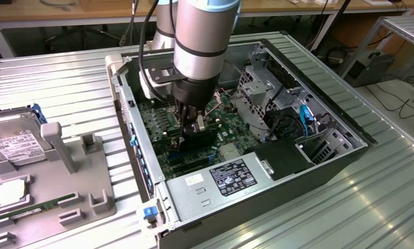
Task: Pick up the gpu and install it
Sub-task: 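Press down on the gpu until it lock into place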
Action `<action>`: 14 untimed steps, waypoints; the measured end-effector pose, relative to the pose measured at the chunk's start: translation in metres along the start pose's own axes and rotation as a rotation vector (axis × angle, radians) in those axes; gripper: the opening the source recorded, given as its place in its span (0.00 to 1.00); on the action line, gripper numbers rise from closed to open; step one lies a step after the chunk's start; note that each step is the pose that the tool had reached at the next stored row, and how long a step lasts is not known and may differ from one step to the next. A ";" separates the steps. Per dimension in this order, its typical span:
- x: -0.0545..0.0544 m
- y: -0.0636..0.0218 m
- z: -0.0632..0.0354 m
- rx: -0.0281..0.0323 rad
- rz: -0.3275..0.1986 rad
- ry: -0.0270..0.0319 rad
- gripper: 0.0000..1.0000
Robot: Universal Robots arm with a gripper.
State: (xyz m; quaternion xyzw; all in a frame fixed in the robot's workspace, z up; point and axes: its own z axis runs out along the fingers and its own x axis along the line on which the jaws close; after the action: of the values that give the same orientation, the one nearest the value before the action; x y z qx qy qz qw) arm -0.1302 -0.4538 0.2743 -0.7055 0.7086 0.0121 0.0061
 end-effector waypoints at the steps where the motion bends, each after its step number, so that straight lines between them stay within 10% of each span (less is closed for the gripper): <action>1: 0.001 0.0000 0.0000 -0.0006 0.000 -0.0001 0.11; 14: 0.003 -0.0002 -0.0010 -0.0031 0.000 0.0001 0.11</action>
State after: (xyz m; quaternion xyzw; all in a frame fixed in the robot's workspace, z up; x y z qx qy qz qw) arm -0.1300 -0.4570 0.2752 -0.7055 0.7086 0.0131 0.0049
